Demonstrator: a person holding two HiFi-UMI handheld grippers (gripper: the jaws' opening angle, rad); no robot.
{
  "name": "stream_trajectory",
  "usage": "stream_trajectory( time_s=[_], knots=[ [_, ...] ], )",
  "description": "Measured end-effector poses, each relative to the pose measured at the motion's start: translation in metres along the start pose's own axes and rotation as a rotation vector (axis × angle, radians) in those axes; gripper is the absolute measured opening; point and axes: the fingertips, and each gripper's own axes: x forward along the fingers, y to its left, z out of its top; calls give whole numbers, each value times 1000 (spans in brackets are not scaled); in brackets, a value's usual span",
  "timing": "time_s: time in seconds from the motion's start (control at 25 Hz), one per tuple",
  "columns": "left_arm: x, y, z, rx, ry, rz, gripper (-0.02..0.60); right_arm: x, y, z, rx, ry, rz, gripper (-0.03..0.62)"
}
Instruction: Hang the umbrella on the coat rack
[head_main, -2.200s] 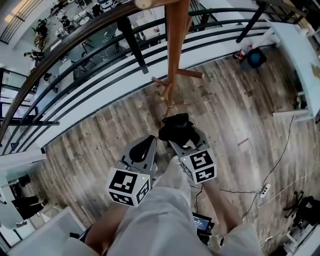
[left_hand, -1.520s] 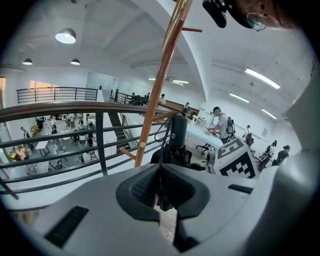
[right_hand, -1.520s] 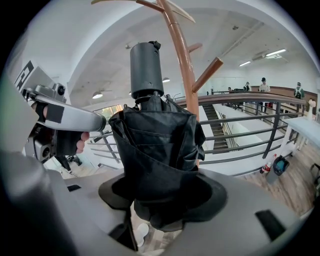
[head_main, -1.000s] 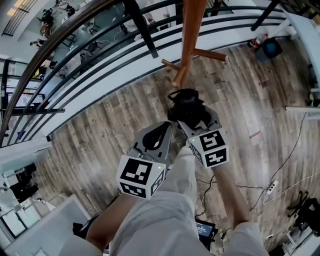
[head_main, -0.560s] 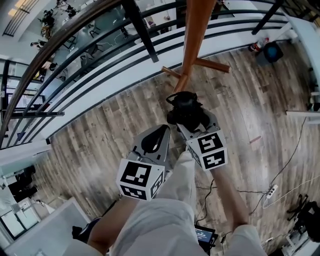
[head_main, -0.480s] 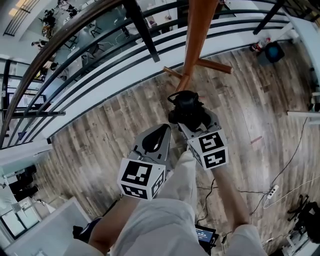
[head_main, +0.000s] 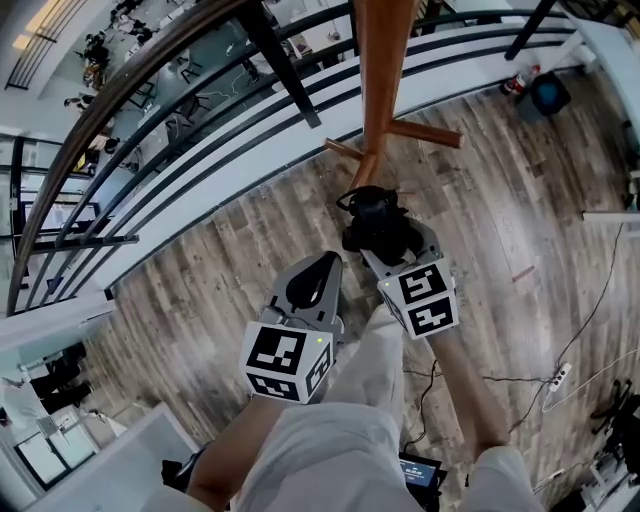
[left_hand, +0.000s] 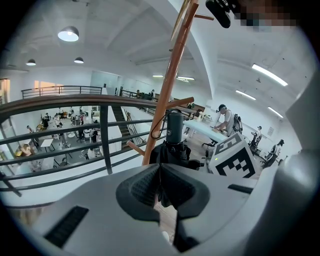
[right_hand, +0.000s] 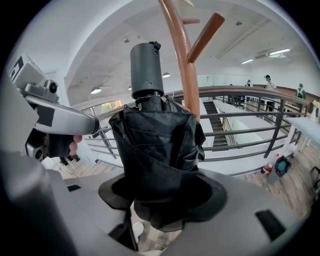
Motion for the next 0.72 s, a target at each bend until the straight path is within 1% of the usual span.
stream_trajectory(
  time_s=[0.4, 0.72],
  knots=[
    [11, 0, -12, 9, 20, 7, 25, 4, -7, -8, 43, -15, 0, 282],
    [22, 0, -18, 9, 25, 7, 25, 13, -18, -19, 52, -13, -7, 282]
  ],
)
